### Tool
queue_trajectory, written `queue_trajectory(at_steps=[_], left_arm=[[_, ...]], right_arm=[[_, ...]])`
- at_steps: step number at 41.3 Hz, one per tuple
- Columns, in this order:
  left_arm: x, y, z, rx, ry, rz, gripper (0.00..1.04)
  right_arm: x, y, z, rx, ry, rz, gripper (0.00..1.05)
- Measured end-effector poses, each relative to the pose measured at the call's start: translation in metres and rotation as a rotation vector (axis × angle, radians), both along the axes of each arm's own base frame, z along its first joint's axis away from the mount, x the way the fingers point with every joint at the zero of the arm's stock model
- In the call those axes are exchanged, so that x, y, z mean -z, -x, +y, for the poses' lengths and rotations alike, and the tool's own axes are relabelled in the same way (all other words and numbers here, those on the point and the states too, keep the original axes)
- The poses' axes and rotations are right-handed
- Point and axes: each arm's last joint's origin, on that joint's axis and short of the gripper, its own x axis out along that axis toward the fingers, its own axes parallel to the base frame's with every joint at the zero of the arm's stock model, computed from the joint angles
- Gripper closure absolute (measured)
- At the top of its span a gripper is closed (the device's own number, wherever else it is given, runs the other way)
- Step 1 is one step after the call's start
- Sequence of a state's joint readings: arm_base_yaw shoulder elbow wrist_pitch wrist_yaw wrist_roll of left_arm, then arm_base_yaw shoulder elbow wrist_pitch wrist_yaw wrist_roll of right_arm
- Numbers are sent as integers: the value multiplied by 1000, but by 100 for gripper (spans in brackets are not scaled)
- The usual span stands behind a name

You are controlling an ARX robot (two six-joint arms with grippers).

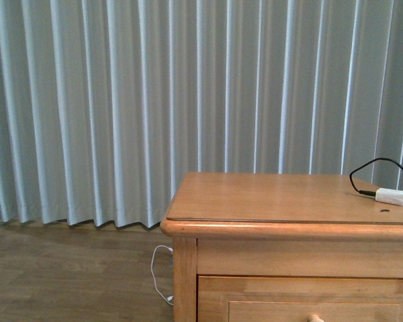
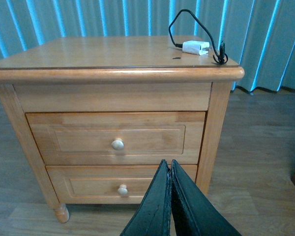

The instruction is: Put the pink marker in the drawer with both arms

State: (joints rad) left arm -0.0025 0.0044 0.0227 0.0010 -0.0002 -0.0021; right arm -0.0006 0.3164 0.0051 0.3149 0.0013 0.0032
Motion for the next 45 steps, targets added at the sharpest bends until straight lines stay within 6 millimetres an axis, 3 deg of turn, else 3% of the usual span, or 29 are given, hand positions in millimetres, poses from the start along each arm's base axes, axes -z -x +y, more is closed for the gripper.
queue_trajectory(at_steps=[37, 45], left_arm=[[0, 0, 0, 0, 0, 0, 6], [0, 0, 0, 0, 0, 0, 6]], right_arm=[[3, 20, 0, -2, 0, 1, 103], [3, 20, 0, -2, 2, 1, 77]])
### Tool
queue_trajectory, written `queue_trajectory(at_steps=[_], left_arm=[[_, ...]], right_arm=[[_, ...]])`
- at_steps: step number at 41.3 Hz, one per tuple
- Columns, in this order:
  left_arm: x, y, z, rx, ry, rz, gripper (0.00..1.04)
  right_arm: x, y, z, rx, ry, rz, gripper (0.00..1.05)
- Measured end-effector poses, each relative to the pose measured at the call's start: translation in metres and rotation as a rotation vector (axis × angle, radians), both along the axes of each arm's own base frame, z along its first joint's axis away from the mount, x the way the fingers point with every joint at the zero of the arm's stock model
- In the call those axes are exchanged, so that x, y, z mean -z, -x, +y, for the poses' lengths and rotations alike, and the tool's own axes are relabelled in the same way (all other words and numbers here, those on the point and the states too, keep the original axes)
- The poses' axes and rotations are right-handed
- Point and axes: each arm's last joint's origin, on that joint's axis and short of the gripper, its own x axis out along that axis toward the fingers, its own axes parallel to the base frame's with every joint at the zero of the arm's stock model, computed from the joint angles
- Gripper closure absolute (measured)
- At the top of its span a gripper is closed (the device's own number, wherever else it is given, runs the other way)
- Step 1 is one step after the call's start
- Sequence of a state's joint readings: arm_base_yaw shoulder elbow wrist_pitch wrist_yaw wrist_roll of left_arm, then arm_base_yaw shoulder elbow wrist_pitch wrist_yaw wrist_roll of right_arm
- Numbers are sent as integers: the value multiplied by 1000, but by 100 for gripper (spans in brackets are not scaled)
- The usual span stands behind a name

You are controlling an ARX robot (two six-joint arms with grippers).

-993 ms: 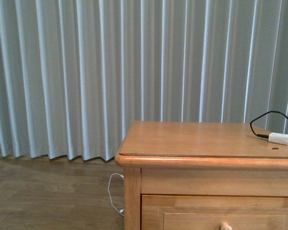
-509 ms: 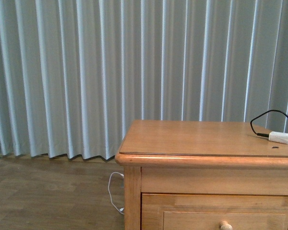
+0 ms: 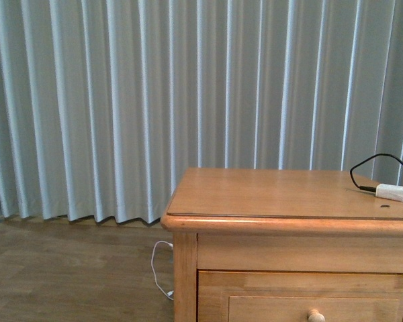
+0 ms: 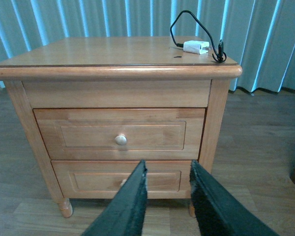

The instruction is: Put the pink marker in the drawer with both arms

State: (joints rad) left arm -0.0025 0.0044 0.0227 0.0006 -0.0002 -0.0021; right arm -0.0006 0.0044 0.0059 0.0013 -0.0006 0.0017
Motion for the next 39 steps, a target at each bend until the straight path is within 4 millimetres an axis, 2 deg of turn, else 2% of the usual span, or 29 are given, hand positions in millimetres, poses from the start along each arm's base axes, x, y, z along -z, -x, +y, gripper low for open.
queue_trajectory(at_steps=[2, 14, 39], left_arm=[[0, 0, 0, 0, 0, 0, 6], [0, 0, 0, 0, 0, 0, 6], [0, 0, 0, 0, 0, 0, 6]], right_arm=[[0, 0, 0, 0, 0, 0, 70], [0, 0, 0, 0, 0, 0, 8], [0, 0, 0, 0, -1, 0, 9]])
